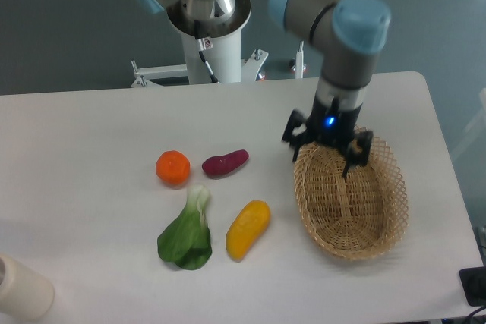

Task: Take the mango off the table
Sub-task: 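Move the open gripper over the basket and down toward the yellow mango, then lower the gripper onto the yellow mango and close on it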

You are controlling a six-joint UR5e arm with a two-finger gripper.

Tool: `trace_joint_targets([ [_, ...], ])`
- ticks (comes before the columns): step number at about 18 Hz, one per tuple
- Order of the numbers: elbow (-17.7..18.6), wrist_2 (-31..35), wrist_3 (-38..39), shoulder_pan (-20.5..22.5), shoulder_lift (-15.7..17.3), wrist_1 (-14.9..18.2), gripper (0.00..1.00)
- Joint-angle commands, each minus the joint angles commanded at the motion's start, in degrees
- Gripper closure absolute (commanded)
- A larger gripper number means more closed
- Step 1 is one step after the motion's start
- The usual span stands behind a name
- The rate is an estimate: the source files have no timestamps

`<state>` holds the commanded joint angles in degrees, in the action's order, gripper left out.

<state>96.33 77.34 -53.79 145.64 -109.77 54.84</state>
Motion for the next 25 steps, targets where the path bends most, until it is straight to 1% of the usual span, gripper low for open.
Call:
trace_joint_targets([
  [1, 0.17, 0.35, -0.35, -0.88, -0.79, -0.17, 0.0],
  [4, 0.52, 2.19, -0.61, -3.17, -0.8, -0.18, 0.0],
  [7, 1.05, 3.6, -2.98, -5.1, -1.76, -0.09, 0.0],
  [9, 2.28, 6.93, -6.14, -6.68, -2.2, -0.18, 0.0],
  [10, 2.46, 7.12, -6.67, -7.12, -2.21, -0.26, 0.0],
  [11, 2.46, 7.29, -6.24, -8.09, -2.9, -0.26, 0.0],
  [13, 2.37, 7.38, -6.06, -8.27, -4.4, -0.88, 0.0],
  [15, 2.63, 7.47, -6.06, -8.45, -5.54, -4.03, 0.0],
  [17, 3.07, 8.17, -5.8, -9.23, -6.6, -5.71, 0.0],
  [19, 3.34, 9.49, -5.19, -9.33, -6.95, -6.5, 0.0],
  [25, 4.22, 9.76, -5.19, -9.41, -7.65, -6.68, 0.0],
])
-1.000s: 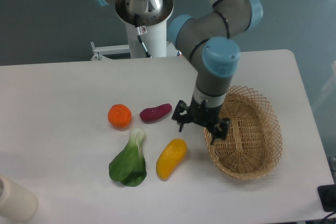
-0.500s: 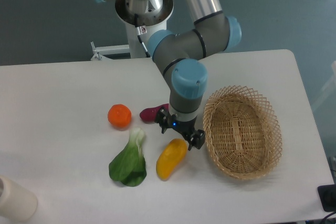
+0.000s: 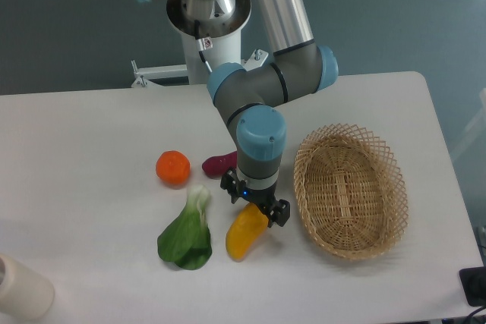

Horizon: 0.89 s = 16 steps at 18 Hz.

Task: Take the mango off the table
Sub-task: 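Lower the gripper onto the yellow mango and close on it, then lift the mango and carry it over the wicker basket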

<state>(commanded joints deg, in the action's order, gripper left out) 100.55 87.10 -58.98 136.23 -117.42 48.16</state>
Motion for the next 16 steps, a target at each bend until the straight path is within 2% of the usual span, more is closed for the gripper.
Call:
trace_joint_targets([
  [5, 0.09, 2.11, 0.44, -0.61, -0.97, -1.85, 0.0],
  [6, 0.0, 2.11, 0.96, -0.62, -0.88, -2.02, 0.03],
  [7, 0.09, 2.11, 1.58, -0.62, -0.88, -2.11, 0.13],
  [10, -0.09, 2.11, 2.55, -0.62, -0.8, -2.11, 0.5],
  [13, -0.35, 2.02, 2.29, -0.53, -0.44, -2.11, 0.6],
  [16, -1.67, 1.67, 1.85, -0.44, 1.13, -2.02, 0.6],
])
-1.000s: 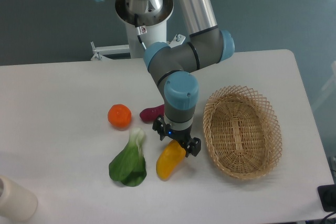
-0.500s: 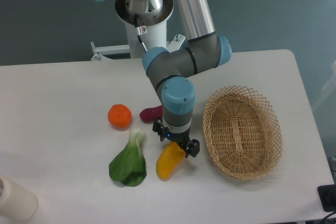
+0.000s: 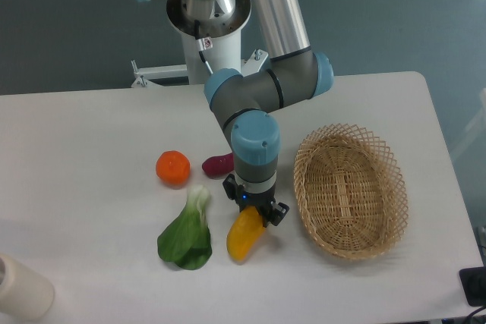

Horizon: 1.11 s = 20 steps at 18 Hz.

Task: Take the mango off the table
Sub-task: 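Lift the mango and carry it over the wicker basket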

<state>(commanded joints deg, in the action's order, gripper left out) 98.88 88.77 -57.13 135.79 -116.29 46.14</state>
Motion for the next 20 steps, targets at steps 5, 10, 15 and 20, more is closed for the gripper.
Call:
trace_joint_targets([
  [5, -2.8, -0.44, -0.18, 2.98, 5.01, 1.23, 0.6],
  [10, -8.96, -5.35, -5.43, 8.33, 8.62, 12.88, 0.6],
  [15, -9.59, -8.08, -15.63, 15.19, 11.08, 18.01, 0.6],
  [20, -9.41, -9.14, -18.63, 17.14, 12.4, 20.22, 0.6],
])
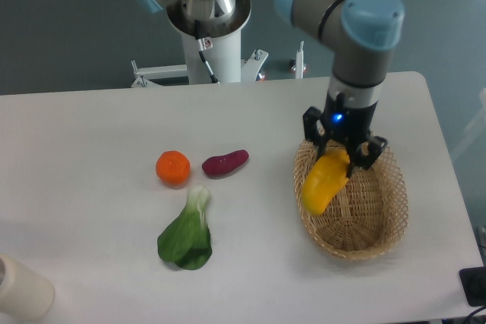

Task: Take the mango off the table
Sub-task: 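Lift the mango and carry it over the wicker basket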

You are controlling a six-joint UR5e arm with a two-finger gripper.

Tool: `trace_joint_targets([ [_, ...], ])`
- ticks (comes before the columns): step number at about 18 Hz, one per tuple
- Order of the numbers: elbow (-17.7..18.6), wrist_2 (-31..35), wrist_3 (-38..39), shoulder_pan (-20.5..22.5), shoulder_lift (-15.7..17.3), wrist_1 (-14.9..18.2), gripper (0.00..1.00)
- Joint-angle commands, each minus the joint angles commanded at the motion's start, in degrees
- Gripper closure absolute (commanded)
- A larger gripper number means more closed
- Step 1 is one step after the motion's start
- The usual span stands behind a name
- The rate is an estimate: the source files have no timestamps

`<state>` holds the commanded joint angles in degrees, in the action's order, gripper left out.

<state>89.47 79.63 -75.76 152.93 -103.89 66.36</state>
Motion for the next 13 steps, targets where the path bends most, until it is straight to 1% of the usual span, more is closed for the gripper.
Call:
trace_joint_targets([
  [13, 0.44, -0.09, 0.09, 0.09, 0.0, -0.35, 0.6],
])
